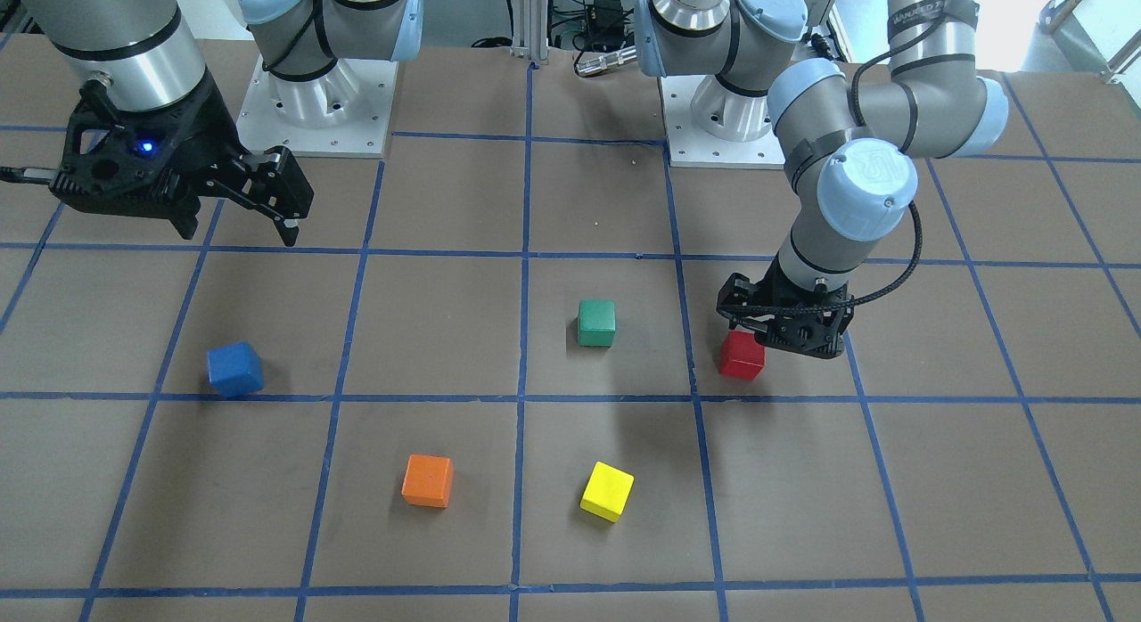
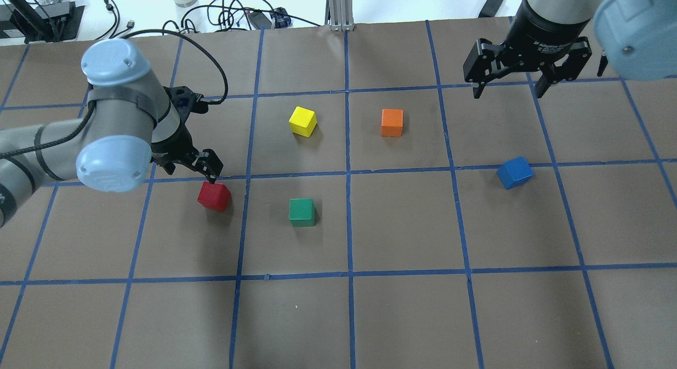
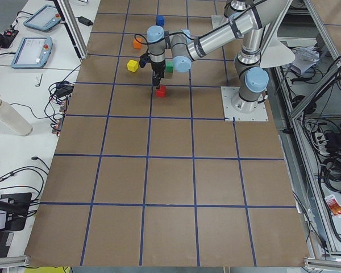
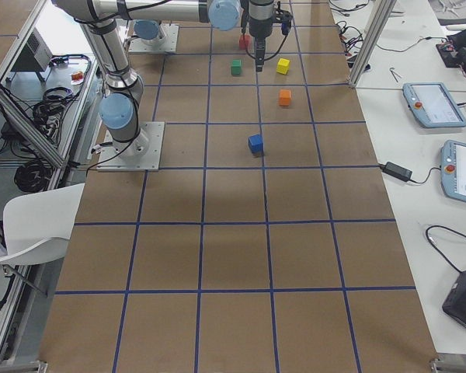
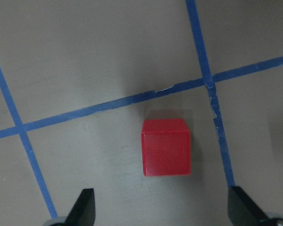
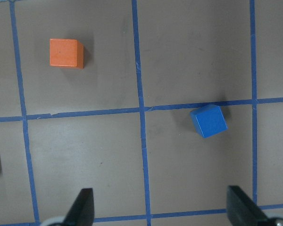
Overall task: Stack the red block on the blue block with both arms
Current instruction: 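Lower the left gripper onto the red cube and close on it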
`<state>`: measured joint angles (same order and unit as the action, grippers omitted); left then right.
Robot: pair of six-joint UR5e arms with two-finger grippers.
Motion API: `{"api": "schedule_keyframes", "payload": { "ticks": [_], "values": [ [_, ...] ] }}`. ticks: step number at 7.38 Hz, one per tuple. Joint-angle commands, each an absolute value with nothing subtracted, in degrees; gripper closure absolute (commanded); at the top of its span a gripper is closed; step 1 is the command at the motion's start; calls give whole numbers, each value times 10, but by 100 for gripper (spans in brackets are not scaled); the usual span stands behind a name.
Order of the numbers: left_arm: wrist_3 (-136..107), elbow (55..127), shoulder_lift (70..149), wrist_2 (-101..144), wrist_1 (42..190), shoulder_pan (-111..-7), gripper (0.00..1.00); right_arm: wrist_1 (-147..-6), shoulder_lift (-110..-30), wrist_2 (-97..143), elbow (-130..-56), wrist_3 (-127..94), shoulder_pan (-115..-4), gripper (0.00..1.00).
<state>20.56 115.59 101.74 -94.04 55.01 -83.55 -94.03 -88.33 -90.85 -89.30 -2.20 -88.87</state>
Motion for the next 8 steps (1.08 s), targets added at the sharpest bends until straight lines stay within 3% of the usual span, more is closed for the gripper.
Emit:
{"api": "schedule_keyframes", "payload": {
  "ticks": [1,3,4,5,6,8],
  "values": [
    [206,1188,1062,-938,472,-835,0,-940,-883,-909,-893,-22,-889,0],
    [207,1193,1084,-924,455,-835,0,-940,-883,-909,-893,-22,-889,0],
    [212,1188,1086,-924,454,-835,28,-940,-883,-909,-893,-22,-889,0],
    [208,1186,1081,-925,455,-837,73,-940,-884,-909,-893,-21,-889,0],
    [202,1186,1077,-925,456,-838,94,-940,-884,-909,-893,-21,-889,0],
    [156,1151,1076,-923,466,-860,97,-940,-883,-909,-893,-20,-889,0]
  ]
}}
